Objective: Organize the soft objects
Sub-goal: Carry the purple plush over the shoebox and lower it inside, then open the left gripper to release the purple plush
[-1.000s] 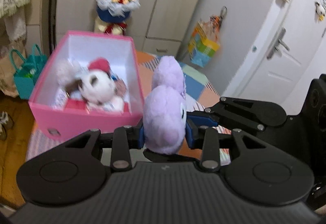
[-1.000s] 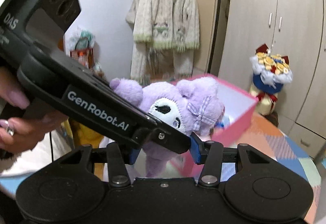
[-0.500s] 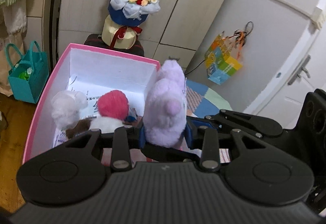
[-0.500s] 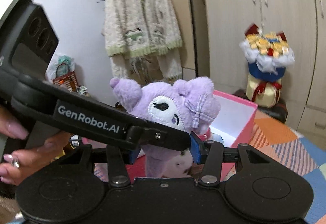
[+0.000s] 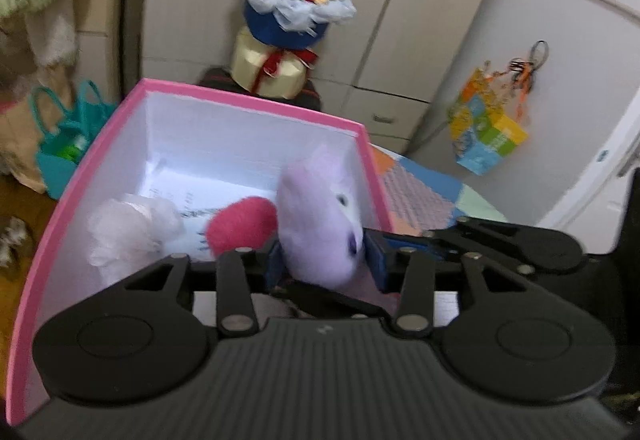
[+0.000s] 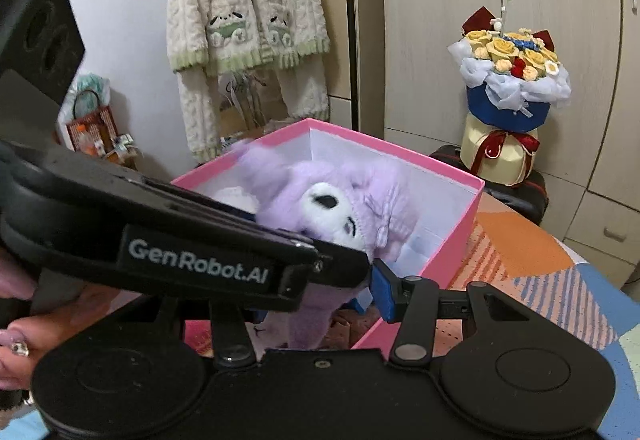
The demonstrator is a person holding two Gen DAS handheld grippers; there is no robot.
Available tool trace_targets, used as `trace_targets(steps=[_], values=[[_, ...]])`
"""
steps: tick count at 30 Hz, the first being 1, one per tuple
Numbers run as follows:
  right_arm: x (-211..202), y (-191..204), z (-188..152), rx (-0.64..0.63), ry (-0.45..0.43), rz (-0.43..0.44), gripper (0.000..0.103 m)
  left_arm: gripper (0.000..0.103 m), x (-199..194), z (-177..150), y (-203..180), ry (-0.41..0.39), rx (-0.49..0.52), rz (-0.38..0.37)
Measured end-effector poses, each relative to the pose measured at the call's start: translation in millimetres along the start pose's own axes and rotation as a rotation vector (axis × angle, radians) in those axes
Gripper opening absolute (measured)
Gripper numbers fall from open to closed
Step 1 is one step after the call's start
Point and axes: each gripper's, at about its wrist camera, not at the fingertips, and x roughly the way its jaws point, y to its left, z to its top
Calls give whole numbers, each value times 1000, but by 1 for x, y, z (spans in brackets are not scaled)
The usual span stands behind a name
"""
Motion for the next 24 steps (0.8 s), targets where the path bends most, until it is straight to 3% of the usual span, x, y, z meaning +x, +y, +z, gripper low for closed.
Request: trace_targets(steps=[3, 9, 16, 18, 21, 24], values=[[-17, 10, -10, -35, -53, -29, 55, 51, -15, -8, -4, -44, 40, 42], [-57, 18, -30, -4, -117, -3, 57, 59, -62, -23, -7, -105, 42, 28], [-96, 11, -43, 111, -144, 20, 57, 64, -98, -37, -19, -102, 62, 83], [-106, 8, -45, 145, -138, -8, 59, 70, -106, -39, -23, -88, 77, 93], [-121, 8, -45, 176, -116, -84, 67, 82, -119, -43, -31, -87, 102, 110], [-136, 14, -46, 172, -91, -142, 85, 98, -129, -45, -42, -61, 141, 152]])
